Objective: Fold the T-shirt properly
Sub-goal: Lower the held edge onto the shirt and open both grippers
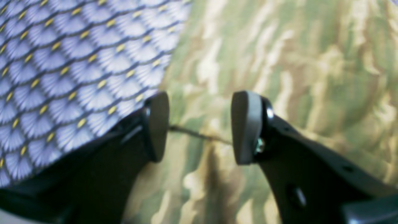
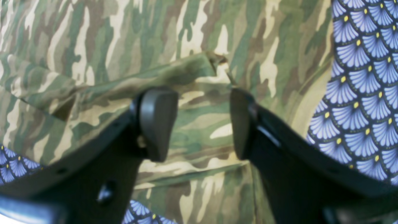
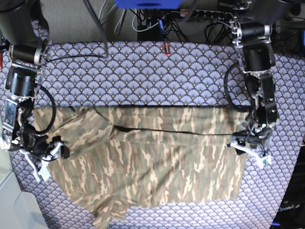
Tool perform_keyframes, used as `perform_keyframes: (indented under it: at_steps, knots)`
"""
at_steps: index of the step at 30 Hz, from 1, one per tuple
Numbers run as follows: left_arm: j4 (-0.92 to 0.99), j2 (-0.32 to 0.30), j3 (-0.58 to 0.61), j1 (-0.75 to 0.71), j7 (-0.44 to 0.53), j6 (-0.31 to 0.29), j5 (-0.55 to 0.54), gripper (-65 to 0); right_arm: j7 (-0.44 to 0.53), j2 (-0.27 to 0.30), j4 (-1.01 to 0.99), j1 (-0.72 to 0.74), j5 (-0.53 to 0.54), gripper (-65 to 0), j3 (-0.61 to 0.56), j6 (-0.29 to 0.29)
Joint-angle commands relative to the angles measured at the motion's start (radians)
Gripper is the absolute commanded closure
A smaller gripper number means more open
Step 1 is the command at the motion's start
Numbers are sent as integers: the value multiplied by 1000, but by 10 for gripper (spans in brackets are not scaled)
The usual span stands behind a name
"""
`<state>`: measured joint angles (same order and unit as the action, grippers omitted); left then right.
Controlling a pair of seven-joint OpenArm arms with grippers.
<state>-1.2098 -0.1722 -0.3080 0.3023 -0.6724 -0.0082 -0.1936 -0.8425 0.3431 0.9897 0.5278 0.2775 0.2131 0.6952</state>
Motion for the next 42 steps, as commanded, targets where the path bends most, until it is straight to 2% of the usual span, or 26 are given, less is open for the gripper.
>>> perform_keyframes:
  at_steps: [1,4,10,22,28,31,34,40,42]
  knots:
    - [-58,-17,-15,-8,18,3,1,-321,2,40,18,25,13,-329,10,3]
    - [-147,-17,-43,-76,1,3,1,-323,-27,72,31,-21,16,-329,32,3]
    - [-250,-19,-110,-206,3,3,1,-324,-8,106,41,-148,16,-331,187,3]
    - [-338,-17,-138,-326,4,3,1,-324,13,100,41,-246,18,-332,216,3]
    - [-344,-14,-138,-328,3,3,1,-324,5,78,41,-263,18,-329,223,3]
    - [-344,-13,-138,-337,3,3,1,-324,9,40,41,-274,18,-320,263,3]
    - [-339,-13,-138,-337,3,3,1,-324,10,26,39,-274,18,-258,280,3]
    - [-298,-7,-139,-332,13,3,1,-324,5,17,39,-272,18,-15,279,3]
    - [-279,-5,-139,-331,15,3,1,-324,4,17,39,-272,18,0,274,3]
